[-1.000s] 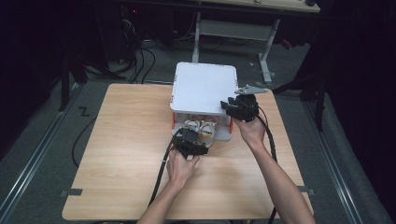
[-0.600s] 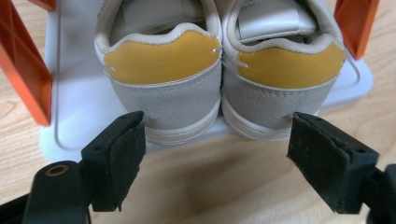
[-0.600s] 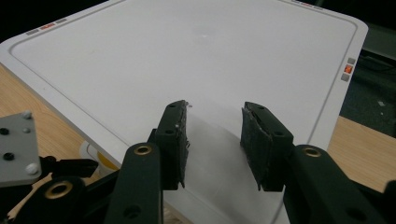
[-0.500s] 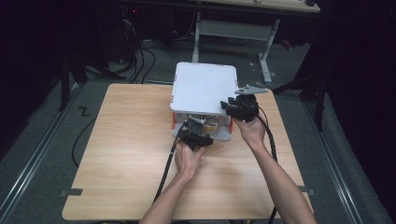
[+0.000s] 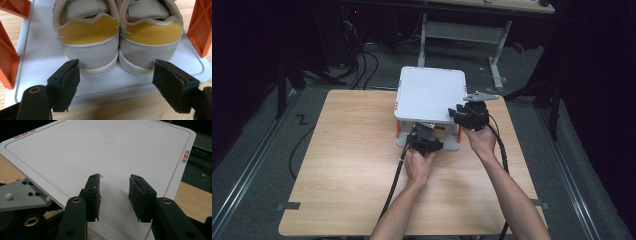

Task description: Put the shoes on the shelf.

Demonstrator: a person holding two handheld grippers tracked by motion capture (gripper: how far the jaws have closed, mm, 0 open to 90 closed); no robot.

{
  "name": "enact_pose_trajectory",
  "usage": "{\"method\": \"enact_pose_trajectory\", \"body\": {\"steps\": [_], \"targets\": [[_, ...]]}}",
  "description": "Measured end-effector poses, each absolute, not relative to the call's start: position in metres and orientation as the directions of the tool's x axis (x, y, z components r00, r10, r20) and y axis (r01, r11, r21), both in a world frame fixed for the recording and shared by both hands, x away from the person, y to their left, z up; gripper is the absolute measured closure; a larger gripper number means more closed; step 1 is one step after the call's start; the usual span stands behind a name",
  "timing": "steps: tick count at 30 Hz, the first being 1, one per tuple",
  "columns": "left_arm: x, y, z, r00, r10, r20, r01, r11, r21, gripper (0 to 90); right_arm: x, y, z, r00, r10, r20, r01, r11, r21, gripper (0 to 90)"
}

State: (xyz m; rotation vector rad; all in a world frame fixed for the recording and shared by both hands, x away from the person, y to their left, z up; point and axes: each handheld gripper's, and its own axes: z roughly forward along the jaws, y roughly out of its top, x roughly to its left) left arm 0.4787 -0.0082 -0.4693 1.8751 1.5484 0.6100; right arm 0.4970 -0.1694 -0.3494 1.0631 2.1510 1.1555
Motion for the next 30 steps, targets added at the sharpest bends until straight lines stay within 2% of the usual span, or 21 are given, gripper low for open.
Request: {"method": "enact_pose_trajectory", "body": {"steps": [2, 6, 11, 18, 21, 26, 30], "targets": [[0.476, -0.009, -0.47, 0.18, 0.983, -0.033, 0.695, -0.104, 0.711, 23.3, 0.497, -0.169, -0.349, -0.587, 0.808, -0.046, 0.408, 0.344, 0.846, 61.2], [0.468, -0.004, -0.466, 0.237, 0.972, 0.004, 0.656, -0.163, 0.737, 25.7, 0.497, -0.169, -0.349, -0.586, 0.809, -0.043, 0.41, 0.343, 0.845, 61.2], [0.462, 0.009, -0.463, 0.325, 0.945, 0.04, 0.652, -0.255, 0.714, 27.2, 0.497, -0.17, -0.349, -0.588, 0.808, -0.04, 0.41, 0.34, 0.847, 60.9], [0.445, 0.032, -0.451, 0.403, 0.914, 0.042, 0.614, -0.304, 0.729, 29.5, 0.498, -0.172, -0.35, -0.592, 0.805, -0.028, 0.405, 0.328, 0.853, 59.8], [0.435, 0.042, -0.446, 0.423, 0.906, 0.017, 0.59, -0.289, 0.754, 29.5, 0.498, -0.172, -0.35, -0.594, 0.804, -0.027, 0.405, 0.329, 0.853, 57.9], [0.422, 0.059, -0.439, 0.46, 0.887, 0.026, 0.55, -0.308, 0.776, 29.2, 0.497, -0.171, -0.35, -0.592, 0.806, -0.02, 0.413, 0.325, 0.85, 52.7], [0.417, 0.074, -0.434, 0.467, 0.884, 0.004, 0.556, -0.297, 0.776, 28.3, 0.495, -0.176, -0.347, -0.598, 0.801, 0.0, 0.426, 0.318, 0.847, 51.2]]}}
